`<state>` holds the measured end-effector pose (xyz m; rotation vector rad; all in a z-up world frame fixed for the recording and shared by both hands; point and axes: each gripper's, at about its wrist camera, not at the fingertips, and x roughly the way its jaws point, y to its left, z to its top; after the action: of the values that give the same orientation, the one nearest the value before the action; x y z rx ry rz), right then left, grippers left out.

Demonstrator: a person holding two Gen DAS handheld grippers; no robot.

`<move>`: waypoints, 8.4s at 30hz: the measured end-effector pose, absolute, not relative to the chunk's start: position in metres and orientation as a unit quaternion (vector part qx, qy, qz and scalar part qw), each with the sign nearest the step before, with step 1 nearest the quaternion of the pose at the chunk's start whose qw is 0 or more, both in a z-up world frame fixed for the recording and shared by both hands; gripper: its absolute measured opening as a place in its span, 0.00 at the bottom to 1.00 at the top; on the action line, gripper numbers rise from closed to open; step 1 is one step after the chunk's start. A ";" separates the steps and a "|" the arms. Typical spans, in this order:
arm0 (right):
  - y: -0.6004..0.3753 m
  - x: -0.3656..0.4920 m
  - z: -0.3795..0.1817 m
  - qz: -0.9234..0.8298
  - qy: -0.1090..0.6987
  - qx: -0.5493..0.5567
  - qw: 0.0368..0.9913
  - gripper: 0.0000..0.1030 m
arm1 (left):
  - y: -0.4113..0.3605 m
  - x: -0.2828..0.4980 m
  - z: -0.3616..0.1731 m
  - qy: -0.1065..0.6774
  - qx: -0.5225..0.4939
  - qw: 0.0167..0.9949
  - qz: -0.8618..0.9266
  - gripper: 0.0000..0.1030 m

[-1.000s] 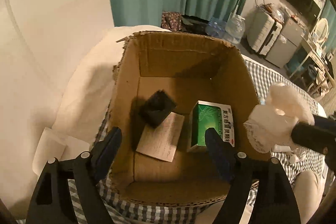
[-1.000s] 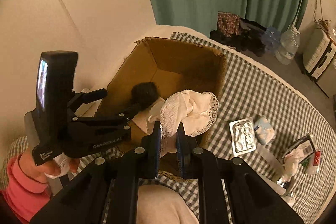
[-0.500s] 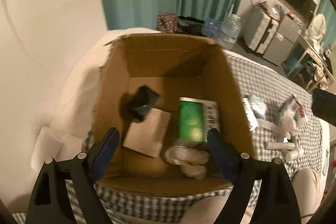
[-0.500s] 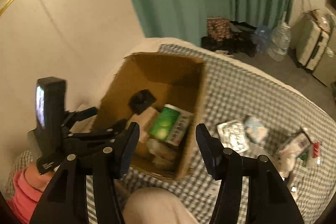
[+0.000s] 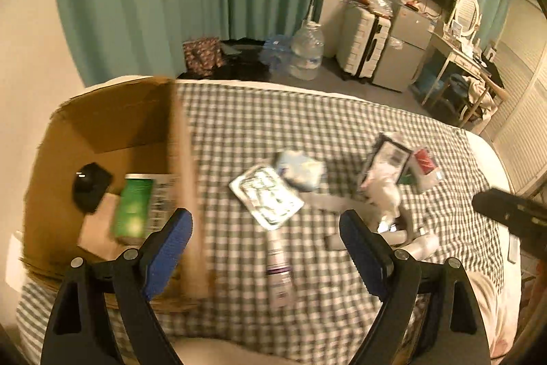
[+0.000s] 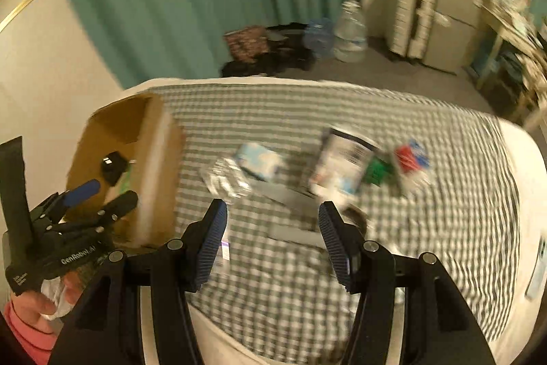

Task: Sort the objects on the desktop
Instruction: 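Move both tools back over the remaining items on the bed, then grasp the white toothpaste tube with the left tool while the right tool grasps the white plastic bottle, then carry the toothpaste tube to the cardboard box and release it with the left tool, then carry the white plastic bottle over the box and open the right tool, then grasp the foil blister pack with the left tool while the right tool grasps the white plush toy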

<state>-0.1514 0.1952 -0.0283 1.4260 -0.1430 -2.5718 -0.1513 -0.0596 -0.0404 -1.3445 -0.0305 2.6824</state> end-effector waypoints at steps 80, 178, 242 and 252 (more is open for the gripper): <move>0.322 -0.153 -0.224 -0.780 -0.096 0.615 0.061 0.87 | -0.067 -0.135 -0.202 -0.097 -0.590 0.025 0.802 0.27; -0.052 -0.159 -0.020 -0.818 0.028 0.483 0.311 0.97 | -0.309 -0.139 -0.055 -0.143 -0.425 -0.120 0.886 0.97; 0.256 -0.251 -0.184 -0.868 -0.120 0.473 0.090 0.92 | -0.025 -0.249 -0.214 -0.023 -0.486 -0.058 0.872 0.97; 0.249 -0.259 -0.215 -0.837 -0.123 0.522 0.106 0.67 | -0.035 -0.259 -0.235 -0.038 -0.494 -0.056 0.867 0.97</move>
<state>-0.2586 0.2491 -0.2149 1.5389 -0.3622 -2.4667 -0.2595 -0.0354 -0.2347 -1.6100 -0.1238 2.8243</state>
